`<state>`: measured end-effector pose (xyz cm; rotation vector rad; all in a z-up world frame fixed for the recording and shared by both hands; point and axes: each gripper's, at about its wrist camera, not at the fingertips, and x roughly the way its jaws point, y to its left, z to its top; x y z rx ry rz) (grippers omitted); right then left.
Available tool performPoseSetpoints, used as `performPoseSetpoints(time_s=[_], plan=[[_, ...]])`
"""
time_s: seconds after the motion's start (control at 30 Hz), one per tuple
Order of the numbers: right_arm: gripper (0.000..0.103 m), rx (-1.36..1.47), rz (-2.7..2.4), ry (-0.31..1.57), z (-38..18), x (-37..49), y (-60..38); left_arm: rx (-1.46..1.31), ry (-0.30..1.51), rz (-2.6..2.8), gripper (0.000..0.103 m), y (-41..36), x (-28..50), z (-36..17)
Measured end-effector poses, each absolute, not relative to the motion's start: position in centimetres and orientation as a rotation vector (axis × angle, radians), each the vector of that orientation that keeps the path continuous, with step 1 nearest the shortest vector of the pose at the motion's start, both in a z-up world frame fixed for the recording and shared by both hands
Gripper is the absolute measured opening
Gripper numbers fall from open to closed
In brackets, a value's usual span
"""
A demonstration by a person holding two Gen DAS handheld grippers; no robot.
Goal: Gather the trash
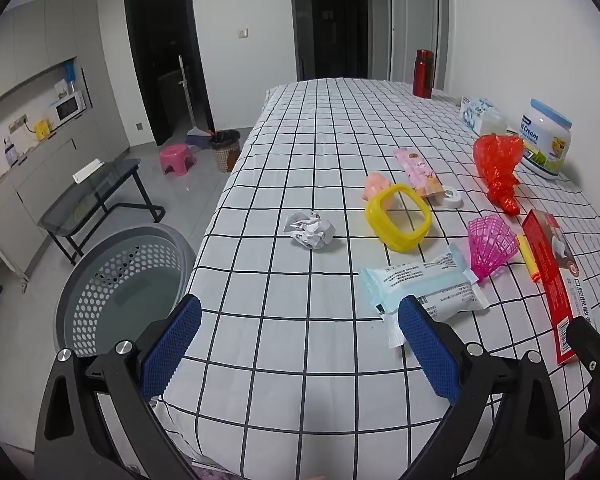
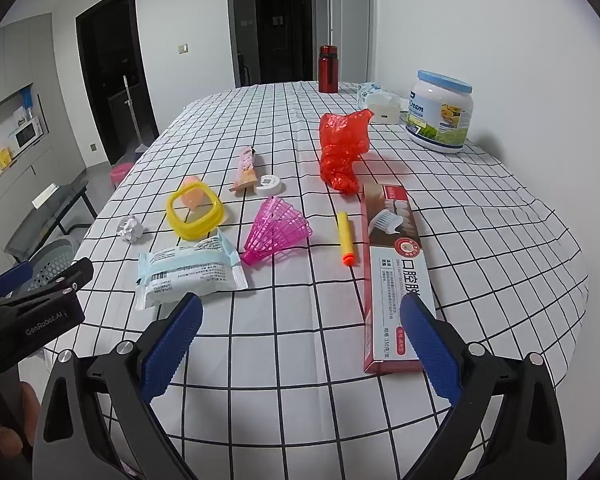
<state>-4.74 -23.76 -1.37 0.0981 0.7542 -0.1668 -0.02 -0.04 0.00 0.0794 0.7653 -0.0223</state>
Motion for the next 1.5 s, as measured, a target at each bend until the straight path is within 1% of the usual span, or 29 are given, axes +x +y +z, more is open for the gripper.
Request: performPoseSetpoints(time_s=[1.5], plan=[[0.094,0.110,-0.160,0.746,-1.24,-4.77,-24.07,0.081,0.762,-0.022,0.097,0.01,-0.14,0.31]])
